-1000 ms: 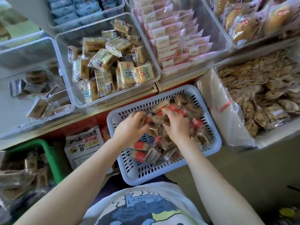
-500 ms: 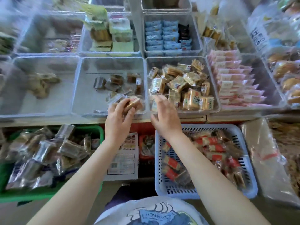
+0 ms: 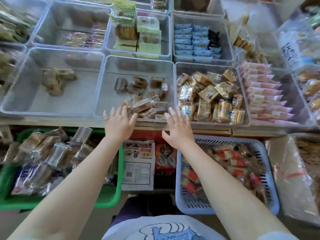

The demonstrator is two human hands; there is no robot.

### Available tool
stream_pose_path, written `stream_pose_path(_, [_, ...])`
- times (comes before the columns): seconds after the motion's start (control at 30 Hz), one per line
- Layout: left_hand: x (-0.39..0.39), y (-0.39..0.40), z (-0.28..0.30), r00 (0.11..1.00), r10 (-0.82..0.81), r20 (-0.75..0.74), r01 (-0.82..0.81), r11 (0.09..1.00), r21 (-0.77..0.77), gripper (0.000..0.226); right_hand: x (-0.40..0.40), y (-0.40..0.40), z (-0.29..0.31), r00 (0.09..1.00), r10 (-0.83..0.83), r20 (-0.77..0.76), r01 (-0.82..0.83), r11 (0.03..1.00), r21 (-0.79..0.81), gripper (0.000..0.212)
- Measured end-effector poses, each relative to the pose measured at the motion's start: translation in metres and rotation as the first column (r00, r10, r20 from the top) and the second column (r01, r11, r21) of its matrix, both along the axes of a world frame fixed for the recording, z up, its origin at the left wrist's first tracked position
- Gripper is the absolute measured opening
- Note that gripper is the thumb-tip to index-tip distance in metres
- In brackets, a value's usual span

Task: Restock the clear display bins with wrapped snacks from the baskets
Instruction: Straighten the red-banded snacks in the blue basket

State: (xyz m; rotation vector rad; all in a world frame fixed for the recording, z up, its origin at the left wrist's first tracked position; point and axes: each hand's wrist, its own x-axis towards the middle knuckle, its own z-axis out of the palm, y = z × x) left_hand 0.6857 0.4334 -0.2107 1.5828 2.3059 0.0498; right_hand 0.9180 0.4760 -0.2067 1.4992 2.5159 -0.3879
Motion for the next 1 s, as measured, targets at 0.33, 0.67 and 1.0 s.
stream_pose_path(0.33, [0.128,-0.042,0.011,0.925,-0.354,0.14,0.326,0.927,0.187,0.04,0.063,-0.052,-0.002,0.918,-0.213,-0.334,0.309,0.912,0.268,0.024])
stream_pose_path(0.67, [0.243,-0.032,-0.05,0.776,-0.605,0.178,0.629,0.764,-0.145,0.044,0.232,-0.088,-0.109,0.725,-0.672,0.15,0.676,0.653,-0.342,0.061])
stream_pose_path(1.0, [0.251,-0.033,-0.062,0.798,-0.575,0.181,0.599,0.791,-0.124,0.046,0.238,-0.078,-0.126,0.652,-0.756,0.063,0.675,0.54,-0.502,0.044])
